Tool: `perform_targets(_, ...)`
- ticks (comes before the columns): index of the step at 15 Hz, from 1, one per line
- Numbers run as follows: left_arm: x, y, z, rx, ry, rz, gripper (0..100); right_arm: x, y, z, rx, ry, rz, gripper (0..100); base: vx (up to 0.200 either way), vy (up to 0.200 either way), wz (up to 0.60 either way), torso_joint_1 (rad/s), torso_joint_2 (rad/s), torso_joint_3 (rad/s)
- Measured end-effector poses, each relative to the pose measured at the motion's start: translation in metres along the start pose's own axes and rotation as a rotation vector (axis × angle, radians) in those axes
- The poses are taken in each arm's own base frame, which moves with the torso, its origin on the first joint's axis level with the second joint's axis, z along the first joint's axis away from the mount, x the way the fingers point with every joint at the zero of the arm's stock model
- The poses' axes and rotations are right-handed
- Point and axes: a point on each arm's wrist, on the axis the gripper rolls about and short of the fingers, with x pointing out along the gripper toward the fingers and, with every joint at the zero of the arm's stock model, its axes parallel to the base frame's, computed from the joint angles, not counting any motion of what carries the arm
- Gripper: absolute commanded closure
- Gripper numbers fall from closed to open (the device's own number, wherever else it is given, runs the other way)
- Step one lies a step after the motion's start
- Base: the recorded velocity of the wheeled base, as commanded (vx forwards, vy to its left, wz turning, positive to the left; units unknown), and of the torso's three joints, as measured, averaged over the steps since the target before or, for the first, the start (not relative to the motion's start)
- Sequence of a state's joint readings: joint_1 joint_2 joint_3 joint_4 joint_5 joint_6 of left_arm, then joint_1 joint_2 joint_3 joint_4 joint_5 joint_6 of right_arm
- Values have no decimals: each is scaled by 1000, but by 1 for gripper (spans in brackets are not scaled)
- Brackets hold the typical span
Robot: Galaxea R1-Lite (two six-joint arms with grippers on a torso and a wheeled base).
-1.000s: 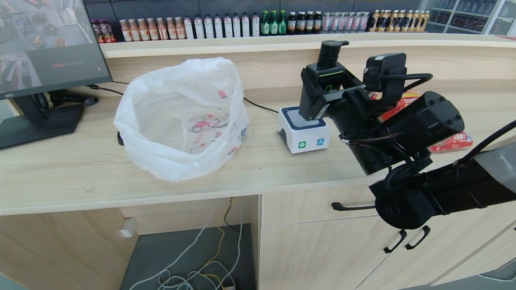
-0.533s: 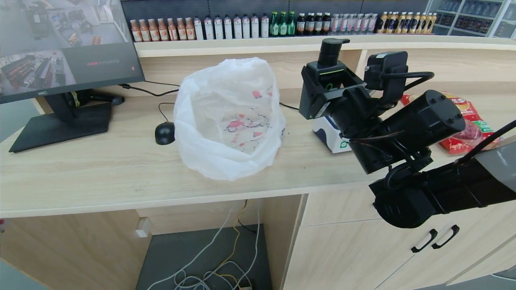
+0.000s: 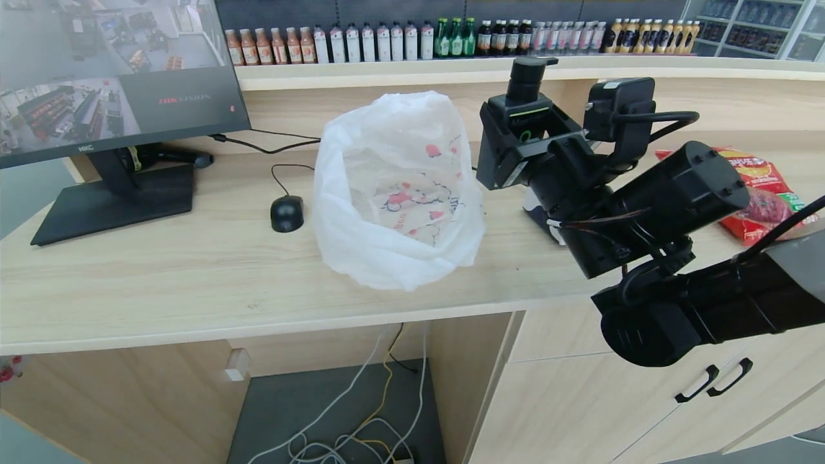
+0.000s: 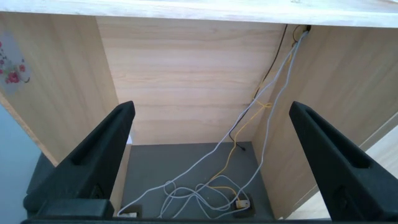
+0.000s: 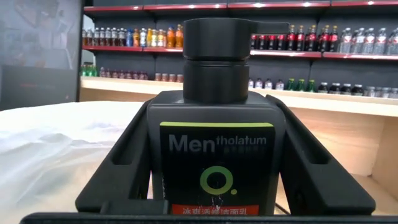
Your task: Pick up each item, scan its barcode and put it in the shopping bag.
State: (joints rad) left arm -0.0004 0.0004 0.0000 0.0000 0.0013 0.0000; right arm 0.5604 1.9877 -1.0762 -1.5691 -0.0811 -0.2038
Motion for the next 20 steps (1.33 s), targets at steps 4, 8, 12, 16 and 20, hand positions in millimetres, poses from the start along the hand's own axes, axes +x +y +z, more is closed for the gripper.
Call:
perform_targets(4, 0, 0, 0, 0, 0, -1, 0, 0, 1, 7, 5, -14, 4, 100, 0, 0, 0, 0, 0, 0)
perform_targets(8, 0, 0, 0, 0, 0, 0, 0, 1, 4, 11, 8, 22, 18, 100, 0, 0, 0, 0, 0, 0)
perform_targets(12, 0, 0, 0, 0, 0, 0, 0, 12, 9, 25, 13, 91, 50, 100, 0, 0, 0, 0, 0, 0)
perform_targets(16, 0, 0, 0, 0, 0, -1, 0, 40, 11, 43, 15, 114, 62, 100, 0, 0, 0, 0, 0, 0)
perform_targets(20, 0, 0, 0, 0, 0, -1, 0, 69, 19, 45, 21, 95, 67, 100, 0, 0, 0, 0, 0, 0)
